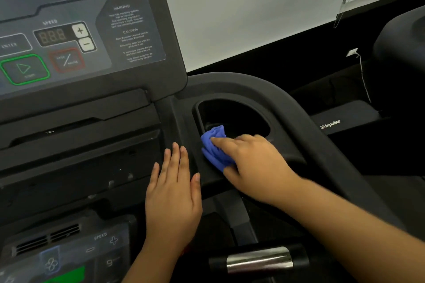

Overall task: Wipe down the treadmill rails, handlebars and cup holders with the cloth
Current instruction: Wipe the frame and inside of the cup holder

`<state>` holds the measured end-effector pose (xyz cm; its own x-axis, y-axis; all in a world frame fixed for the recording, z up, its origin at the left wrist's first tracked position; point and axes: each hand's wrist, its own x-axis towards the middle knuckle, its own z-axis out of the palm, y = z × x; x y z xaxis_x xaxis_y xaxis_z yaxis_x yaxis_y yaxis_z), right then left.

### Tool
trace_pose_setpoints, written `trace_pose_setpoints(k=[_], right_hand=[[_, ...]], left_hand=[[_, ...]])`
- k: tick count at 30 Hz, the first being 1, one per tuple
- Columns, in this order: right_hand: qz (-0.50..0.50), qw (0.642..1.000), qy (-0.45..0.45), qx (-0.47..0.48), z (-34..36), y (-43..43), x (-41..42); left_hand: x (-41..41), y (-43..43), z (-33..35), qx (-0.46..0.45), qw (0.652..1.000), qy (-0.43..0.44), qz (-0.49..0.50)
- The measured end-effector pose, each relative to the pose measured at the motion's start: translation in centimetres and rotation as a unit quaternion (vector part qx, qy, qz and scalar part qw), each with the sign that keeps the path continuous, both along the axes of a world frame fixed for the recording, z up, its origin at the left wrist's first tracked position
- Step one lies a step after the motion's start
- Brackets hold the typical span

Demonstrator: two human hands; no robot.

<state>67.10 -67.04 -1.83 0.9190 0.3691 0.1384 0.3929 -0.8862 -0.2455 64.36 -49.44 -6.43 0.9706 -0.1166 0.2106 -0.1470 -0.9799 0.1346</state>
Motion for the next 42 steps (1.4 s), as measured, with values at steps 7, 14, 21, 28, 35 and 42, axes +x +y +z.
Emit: trace_pose_setpoints(k=[7,14,21,28,35,42], right_hand=[[-0.030,0.999,0.010,0.036,-2.6,-0.4,-4.2],[0.094,0.985,0.105,0.095,-2.3,-1.7,-3.3],[0.050,0.966,0.208,0.142,0.7,-6.4,0.3],[-0.100,0.984,0.042,-0.142,-2.5,-10.6,-0.5],[-0.120,0.986,0.051,-0.107,-3.0,-10.8,-0.5],[-0.110,0.988,0.051,-0.094,-2.9,-10.9,-0.4]], left_hand=[[-0.3,0.0,0.1,-0.025,0.999,0.028,-0.007],[-2.0,-2.0,2.5,-0.260,0.947,-0.025,-0.185],[0.0,-4.5,0.7,-0.015,0.974,0.013,-0.225],[2.8,-2.9,0.2,0.148,0.958,-0.014,-0.246],[5.7,-0.5,2.4,0.140,0.963,0.029,-0.230],[12.0,0.5,5.5,0.004,0.988,0.020,-0.156]])
